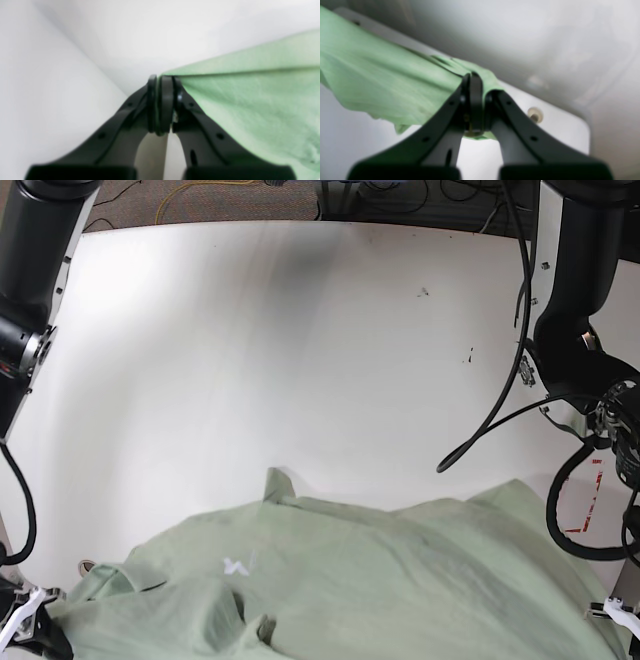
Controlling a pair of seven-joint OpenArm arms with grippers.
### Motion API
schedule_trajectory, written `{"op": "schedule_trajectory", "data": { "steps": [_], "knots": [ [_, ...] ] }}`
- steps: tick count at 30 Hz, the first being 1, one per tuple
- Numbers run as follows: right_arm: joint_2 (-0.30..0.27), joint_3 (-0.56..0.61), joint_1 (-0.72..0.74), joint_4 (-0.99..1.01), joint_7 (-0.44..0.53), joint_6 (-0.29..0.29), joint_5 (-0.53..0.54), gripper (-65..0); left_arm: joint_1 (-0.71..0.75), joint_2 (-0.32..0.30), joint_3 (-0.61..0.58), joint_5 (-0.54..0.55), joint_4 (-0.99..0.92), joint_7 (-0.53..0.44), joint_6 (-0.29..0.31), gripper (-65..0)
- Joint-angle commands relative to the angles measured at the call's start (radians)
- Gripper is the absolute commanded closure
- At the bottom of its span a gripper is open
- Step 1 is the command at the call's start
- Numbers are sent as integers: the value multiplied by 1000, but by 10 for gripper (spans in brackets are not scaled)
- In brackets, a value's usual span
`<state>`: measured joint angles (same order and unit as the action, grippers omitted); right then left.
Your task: Layout the t-shirt on the table in an organized manner, then fold the t-shirt properly
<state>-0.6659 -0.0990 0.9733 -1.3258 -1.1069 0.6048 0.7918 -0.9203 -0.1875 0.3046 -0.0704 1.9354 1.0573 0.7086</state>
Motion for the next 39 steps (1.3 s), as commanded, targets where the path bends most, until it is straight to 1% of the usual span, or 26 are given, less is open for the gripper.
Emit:
{"op": "schedule_trajectory", "data": {
  "steps": [1,4,7,11,14,16,20,22,24,29,30,32,35,39],
  "knots": [
    [-28,34,111,16,21,-6,4,0,-93,-13,-9,-1,-3,-10,-10,0],
    [-59,91,189,45,21,-6,4,0,-162,-13,-29,-1,-43,-9,-10,0],
    [-67,130,247,56,21,-1,4,0,-227,-17,-34,-1,-101,-9,-10,0],
    [-96,155,283,53,17,-1,13,0,-293,-51,-32,1,-187,-9,-10,0],
    [-125,160,278,53,15,0,15,0,-299,-57,-32,4,-241,-10,-10,0],
    [-139,160,272,52,7,2,16,0,-294,-57,-29,4,-244,-10,-10,0],
    [-177,149,203,36,-11,2,62,0,-225,-59,-28,5,-242,-12,-10,0],
    [-190,126,149,16,-11,2,91,0,-185,-59,-26,14,-242,-12,-10,0],
    [-193,83,54,-8,-11,0,119,0,-128,-59,-23,40,-225,-12,-10,0],
    [-190,-69,-193,-80,-14,0,142,0,34,-59,5,103,-132,-12,-10,0],
    [-183,-114,-262,-102,-14,0,140,0,73,-57,6,114,-110,-12,-10,0],
    [-157,-176,-362,-137,-14,0,140,0,134,-56,6,128,-80,-12,-10,0],
    [-101,-267,-520,-197,-19,0,140,0,244,-56,9,148,-34,-12,-10,0],
    [-47,-342,-681,-248,-19,0,134,0,375,-56,35,165,23,-12,-10,0]
  ]
}}
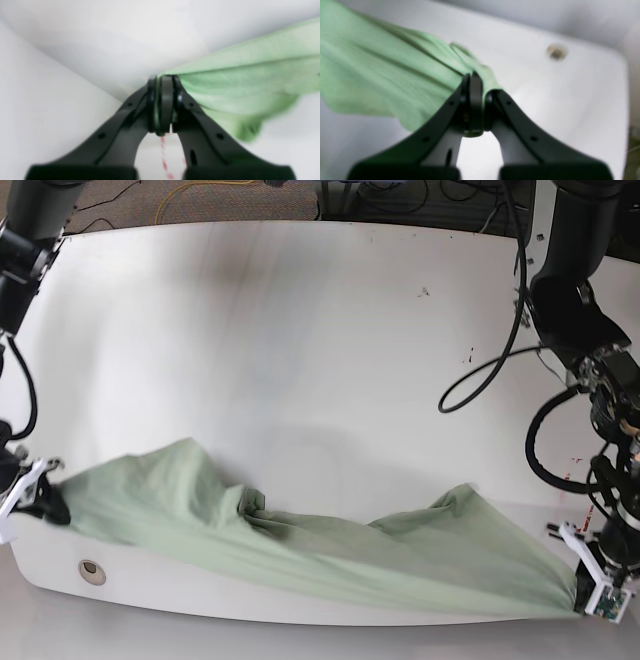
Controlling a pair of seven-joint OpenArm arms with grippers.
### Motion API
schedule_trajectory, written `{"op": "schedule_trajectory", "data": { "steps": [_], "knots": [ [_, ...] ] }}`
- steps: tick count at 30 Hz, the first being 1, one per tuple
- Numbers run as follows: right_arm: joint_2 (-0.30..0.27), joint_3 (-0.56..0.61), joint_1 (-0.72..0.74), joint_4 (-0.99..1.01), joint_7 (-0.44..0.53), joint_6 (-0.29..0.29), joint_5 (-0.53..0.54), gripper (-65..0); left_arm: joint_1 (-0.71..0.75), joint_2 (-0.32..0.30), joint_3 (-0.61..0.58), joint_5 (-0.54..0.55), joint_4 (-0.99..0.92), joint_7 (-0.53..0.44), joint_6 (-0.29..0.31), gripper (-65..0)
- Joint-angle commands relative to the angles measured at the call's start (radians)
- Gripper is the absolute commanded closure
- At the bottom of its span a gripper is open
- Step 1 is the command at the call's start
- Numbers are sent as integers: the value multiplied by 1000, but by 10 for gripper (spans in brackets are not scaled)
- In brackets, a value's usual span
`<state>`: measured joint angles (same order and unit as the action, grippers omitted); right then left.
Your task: Layout the t-shirt on the table in an organized manner, then fold the t-shirt properly
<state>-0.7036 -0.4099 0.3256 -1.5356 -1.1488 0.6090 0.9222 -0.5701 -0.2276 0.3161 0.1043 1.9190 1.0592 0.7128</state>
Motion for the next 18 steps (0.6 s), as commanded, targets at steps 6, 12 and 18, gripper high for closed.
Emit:
{"op": "schedule_trajectory", "data": {
  "steps": [6,12,18],
  "knots": [
    [94,-106,-248,-121,23,-4,4,0,238,6,116,35,76,-14,-15,0],
    [178,-129,-397,-190,26,-4,2,0,434,7,223,77,81,-14,-15,0],
    [227,-131,-507,-253,26,-5,2,0,605,10,317,105,81,-15,-15,0]
  ]
}}
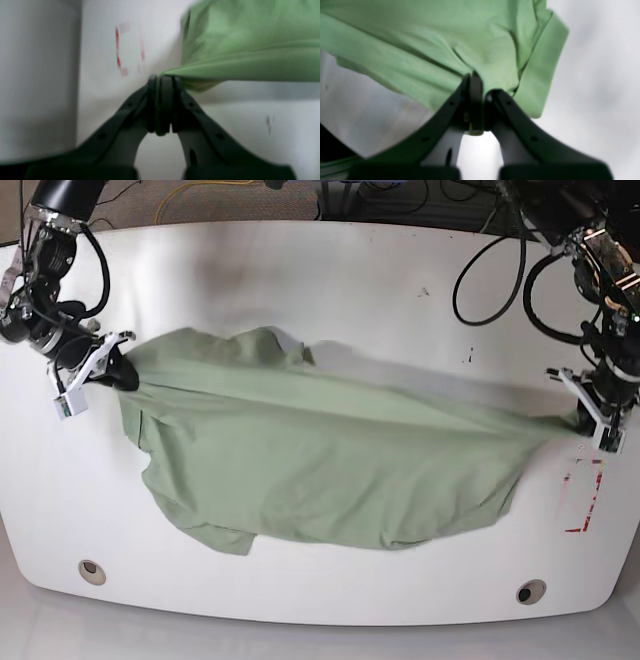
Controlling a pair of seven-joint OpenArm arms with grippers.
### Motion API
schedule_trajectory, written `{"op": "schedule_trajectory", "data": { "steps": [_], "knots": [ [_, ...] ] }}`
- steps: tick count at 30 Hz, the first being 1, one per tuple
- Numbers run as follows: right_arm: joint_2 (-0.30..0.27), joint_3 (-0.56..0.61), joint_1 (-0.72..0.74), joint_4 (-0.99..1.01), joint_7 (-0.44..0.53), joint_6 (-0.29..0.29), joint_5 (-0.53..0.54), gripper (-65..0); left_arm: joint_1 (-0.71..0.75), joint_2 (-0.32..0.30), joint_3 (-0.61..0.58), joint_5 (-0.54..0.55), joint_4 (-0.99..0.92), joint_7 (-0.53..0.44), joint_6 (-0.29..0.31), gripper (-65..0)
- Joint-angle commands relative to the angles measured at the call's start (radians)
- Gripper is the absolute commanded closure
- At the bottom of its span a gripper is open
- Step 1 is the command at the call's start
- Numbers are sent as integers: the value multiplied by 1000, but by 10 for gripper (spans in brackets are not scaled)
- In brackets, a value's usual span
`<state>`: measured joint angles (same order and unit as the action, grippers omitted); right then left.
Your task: Layout the t-shirt on the table in an organized manner, then fold the t-shirt properly
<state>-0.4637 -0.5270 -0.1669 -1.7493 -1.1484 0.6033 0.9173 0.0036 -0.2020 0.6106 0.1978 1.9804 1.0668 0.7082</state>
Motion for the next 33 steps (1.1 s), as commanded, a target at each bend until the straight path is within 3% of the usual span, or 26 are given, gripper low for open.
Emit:
{"op": "schedule_trajectory", "data": {
  "steps": [1,8,15,20,33],
  "knots": [
    [-10,-14,-27,-45,26,0,7,0,49,-15,30,15,20,-23,-10,0],
    [29,-14,-145,-80,28,-3,7,0,244,-14,124,55,10,-23,-10,0],
    [64,-14,-227,-80,29,-4,7,0,391,-4,133,62,-8,-23,-10,0],
    [92,-14,-265,-82,29,-4,7,0,431,23,133,52,-19,-23,-10,0],
    [113,-11,-303,-79,31,-6,-25,0,434,20,133,-10,-69,-24,-10,0]
  ]
}}
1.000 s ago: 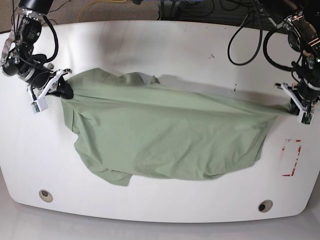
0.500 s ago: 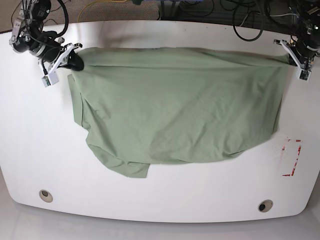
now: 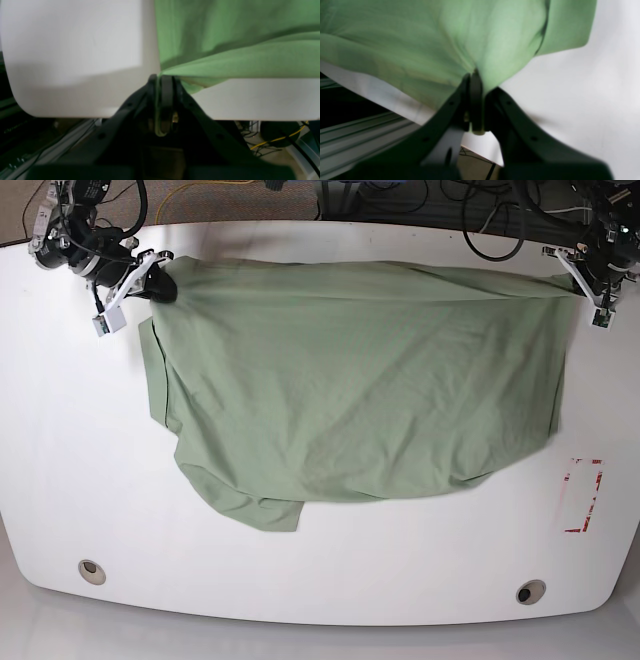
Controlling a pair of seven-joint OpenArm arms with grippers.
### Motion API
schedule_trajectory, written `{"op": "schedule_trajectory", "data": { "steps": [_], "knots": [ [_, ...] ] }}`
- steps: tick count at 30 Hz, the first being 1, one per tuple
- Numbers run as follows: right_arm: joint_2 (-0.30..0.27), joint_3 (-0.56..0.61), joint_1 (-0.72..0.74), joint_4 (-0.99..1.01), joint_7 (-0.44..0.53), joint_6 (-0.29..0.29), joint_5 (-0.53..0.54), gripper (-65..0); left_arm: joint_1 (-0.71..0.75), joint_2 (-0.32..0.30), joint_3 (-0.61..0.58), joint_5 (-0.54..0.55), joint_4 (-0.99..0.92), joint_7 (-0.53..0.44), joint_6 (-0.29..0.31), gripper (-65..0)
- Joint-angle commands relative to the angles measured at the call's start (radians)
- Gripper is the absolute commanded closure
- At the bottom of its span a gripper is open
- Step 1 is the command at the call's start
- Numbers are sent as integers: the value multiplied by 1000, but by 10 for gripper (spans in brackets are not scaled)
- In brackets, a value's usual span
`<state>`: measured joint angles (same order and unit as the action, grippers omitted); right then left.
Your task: Layout the t-shirt on the table in an organized manner, then fold the t-shirt properly
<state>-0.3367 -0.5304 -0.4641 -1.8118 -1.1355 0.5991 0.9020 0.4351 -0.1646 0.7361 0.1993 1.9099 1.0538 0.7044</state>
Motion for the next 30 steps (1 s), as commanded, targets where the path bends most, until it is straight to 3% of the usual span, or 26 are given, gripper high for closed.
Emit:
{"op": "schedule_trajectory", "data": {
  "steps": [1,16,30],
  "knots": [
    [-11,-7,-9,-16,18,-1,-22,0,3,-19,7,-11,-5,-11,-6,0],
    [18,-12,-14,-53,18,6,-65,0,-61,-20,9,-10,-11,-11,-6,0],
    [20,-7,46,-55,15,-5,-71,0,-287,1,-22,-13,-17,-11,-6,0]
  ]
}}
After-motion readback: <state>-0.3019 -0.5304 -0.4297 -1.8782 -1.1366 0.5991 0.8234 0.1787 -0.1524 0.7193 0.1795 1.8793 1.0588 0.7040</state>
